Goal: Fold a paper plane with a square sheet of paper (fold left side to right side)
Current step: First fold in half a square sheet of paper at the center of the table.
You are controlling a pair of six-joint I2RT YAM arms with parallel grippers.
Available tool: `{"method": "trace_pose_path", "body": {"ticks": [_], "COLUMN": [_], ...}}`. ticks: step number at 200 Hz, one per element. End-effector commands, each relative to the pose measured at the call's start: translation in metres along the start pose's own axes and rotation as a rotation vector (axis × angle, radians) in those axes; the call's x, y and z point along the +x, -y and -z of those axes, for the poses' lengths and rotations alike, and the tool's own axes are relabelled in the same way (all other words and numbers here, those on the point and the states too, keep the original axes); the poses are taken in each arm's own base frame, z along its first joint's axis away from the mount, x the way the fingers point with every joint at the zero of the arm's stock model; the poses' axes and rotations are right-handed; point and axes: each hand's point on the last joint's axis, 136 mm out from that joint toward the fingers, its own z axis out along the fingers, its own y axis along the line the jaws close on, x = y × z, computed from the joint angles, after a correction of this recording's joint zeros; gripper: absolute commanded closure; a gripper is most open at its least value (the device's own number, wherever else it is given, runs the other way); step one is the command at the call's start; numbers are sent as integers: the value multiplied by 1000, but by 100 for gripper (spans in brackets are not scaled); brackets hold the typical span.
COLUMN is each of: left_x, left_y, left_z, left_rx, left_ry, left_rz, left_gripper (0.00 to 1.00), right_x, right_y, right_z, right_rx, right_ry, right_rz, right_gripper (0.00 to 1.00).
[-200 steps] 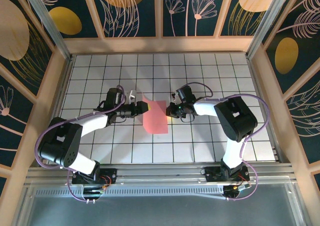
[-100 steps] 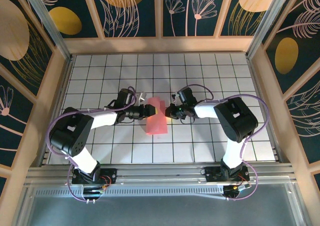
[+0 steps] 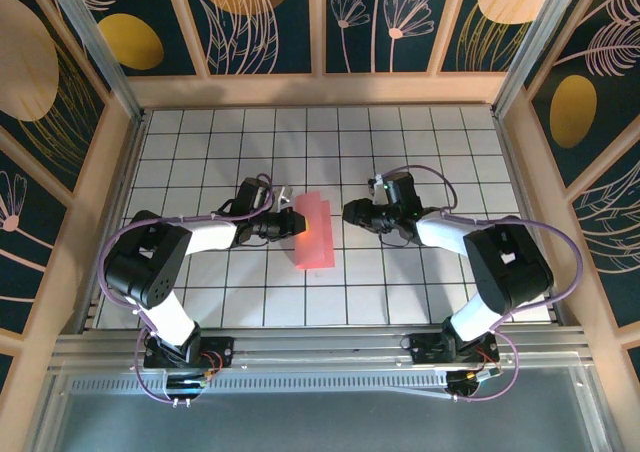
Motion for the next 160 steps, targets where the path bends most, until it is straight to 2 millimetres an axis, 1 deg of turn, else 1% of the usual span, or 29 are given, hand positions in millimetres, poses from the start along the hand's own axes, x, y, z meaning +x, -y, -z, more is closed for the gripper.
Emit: {"method": "trace_pose_path", "body": {"ticks": [1, 20, 43, 60, 84, 107, 117, 122, 130, 160], "left_x": [-3, -2, -2, -2, -2, -1, -1, -1, -1, 0], "left_y": [1, 2, 1, 1, 2, 1, 2, 2, 2, 3], "left_z": [-3, -3, -3, -3, -3, -3, -3, -3, -3, -4], "left_rx": [-10, -10, -13, -12, -11, -12, -11, -9, -9, -7], "left_ry": [-1, -2, -3, -3, -5, -6, -5, -6, -8, -11], "left_rz": [-6, -8, -6, -7, -8, -7, -8, -10, -10, -13], "left_gripper": [90, 91, 91, 92, 92, 93, 93, 93, 93, 93], "right_x": [8, 14, 15, 15, 17, 14, 12, 18, 18, 19], "right_y": [-12, -26, -39, -46, -49, -50, -51, -56, -58, -59], "right_z": [2, -3, -9, -15, -28, -37, -40, -44, -46, -57], "right_rx": [-73, -135, -190, -215, -215, -218, -226, -233, -238, -242], "right_ry": [-22, -46, -51, -65, -94, -103, -107, -123, -128, -150], "right_rz": [25, 38, 40, 44, 50, 47, 47, 56, 59, 53], "right_gripper": [49, 43, 38, 36, 36, 38, 40, 42, 43, 55]}}
